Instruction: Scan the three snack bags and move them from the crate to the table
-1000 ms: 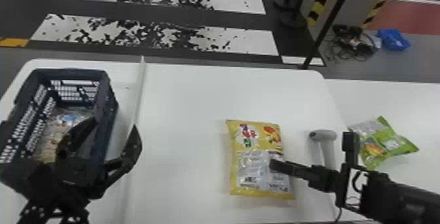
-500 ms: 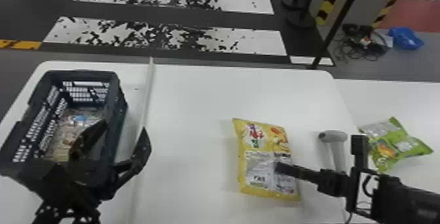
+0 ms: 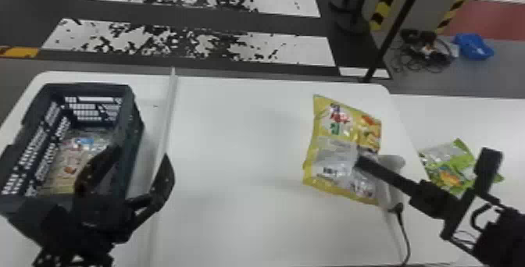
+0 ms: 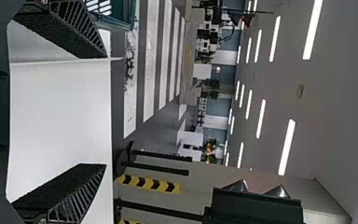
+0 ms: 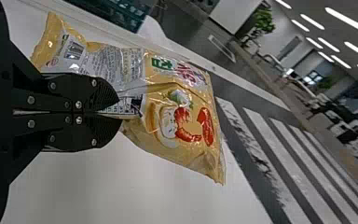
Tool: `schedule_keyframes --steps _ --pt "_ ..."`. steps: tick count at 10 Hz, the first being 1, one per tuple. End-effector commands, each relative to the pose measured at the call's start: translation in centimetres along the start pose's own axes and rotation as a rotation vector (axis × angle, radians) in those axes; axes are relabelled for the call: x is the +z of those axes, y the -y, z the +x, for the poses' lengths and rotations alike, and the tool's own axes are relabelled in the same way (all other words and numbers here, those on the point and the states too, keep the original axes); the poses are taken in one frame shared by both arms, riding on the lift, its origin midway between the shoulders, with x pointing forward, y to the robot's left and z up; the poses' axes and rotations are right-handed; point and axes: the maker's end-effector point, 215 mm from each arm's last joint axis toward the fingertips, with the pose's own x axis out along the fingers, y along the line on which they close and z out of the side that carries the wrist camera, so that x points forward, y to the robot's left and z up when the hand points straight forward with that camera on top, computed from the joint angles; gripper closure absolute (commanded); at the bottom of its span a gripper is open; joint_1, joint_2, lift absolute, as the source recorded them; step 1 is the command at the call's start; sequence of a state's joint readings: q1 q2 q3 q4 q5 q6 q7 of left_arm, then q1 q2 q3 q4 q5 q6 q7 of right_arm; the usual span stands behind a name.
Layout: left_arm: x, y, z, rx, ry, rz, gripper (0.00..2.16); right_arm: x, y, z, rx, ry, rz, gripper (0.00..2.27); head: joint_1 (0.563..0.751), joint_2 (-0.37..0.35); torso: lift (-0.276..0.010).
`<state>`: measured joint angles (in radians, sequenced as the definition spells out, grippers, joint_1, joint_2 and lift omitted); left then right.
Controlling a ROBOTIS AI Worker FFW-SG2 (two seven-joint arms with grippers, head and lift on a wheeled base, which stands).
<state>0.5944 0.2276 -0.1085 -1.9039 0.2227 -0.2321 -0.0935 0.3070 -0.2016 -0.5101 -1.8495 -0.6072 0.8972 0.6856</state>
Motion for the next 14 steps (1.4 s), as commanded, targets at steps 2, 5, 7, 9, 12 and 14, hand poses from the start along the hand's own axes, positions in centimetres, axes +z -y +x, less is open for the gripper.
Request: schedule_keyframes --steps 2,5,7,9,12,14 --pt "-0.4 -0.2 -0.4 0.001 -0.003 0.003 0.03 10.5 6.0 -4.6 -0.195 0.409 -0.048 2.19 0.695 -0.212 -0.062" --pt "-0.7 -0.3 -0.7 0.001 -0.003 0.006 0.03 13.6 16.4 -10.4 -0.543 0.600 0.015 2.19 0.695 -0.350 -0.062" --pt "-0.7 0.2 -0.6 -0.008 -0.003 0.003 0.03 14.2 21.4 -12.5 -0.764 0.658 0.036 2.18 0.695 -0.350 -0.062" --pt "-0.3 0.5 -0.6 -0.013 0.003 0.006 0.03 14.0 25.5 -11.9 -0.860 0.628 0.069 2.13 0.695 -0.350 -0.062" --pt "-0.4 0.5 -0.8 -0.016 -0.002 0.011 0.03 15.1 28.9 -10.3 -0.953 0.578 0.019 2.09 0.695 -0.350 -0.062" --pt "-0.5 0.7 -0.7 -0.019 -0.003 0.010 0.03 14.9 29.2 -8.1 -0.982 0.504 -0.045 1.96 0.695 -0.350 -0.062"
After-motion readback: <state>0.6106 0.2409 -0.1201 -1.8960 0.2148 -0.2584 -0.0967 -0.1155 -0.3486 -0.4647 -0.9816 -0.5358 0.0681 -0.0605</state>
